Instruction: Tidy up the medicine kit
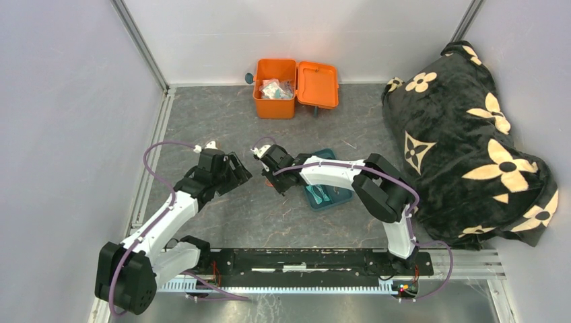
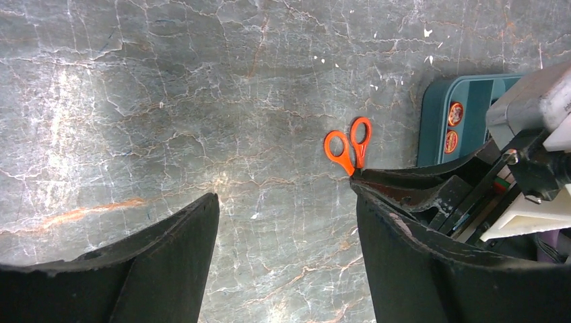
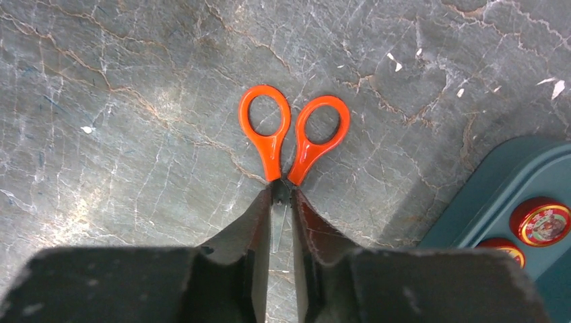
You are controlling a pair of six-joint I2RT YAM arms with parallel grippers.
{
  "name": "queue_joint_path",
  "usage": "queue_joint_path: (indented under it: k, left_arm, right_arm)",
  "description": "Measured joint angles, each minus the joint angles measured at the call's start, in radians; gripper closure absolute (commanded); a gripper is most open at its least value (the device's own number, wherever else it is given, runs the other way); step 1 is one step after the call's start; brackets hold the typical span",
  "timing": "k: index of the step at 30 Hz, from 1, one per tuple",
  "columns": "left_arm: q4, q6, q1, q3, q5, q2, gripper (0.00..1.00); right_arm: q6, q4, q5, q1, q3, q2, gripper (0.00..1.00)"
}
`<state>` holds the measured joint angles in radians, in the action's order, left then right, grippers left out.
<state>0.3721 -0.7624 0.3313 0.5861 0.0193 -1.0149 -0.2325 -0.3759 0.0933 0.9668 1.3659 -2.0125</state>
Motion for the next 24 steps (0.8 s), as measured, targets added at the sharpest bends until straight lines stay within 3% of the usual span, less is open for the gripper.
queue_joint_path:
  k: [3,14,23,24]
  left_arm:
    - [-0.006,-0.003,0.0,-0.007,0.0,0.0,0.2]
    - [-0.097,-0.013,0.0,-0.056,-0.068,-0.059,0.2]
    - [-0.249,-0.024,0.0,-0.063,-0.185,-0.164,0.29]
    - [-0.261,-0.026,0.0,-0.064,-0.192,-0.175,0.29]
  right_arm:
    - [-0.003,0.002,0.001,0.001,-0.002,0.0,1.0]
    - [-0.05,0.129,-0.007,-0.013,-0.177,0.111,1.0]
    - [-0.104,0.218,-0.103,-0.042,-0.259,0.173,1.0]
    - [-0.107,0.222,-0.106,-0.043,-0.264,0.175,0.96]
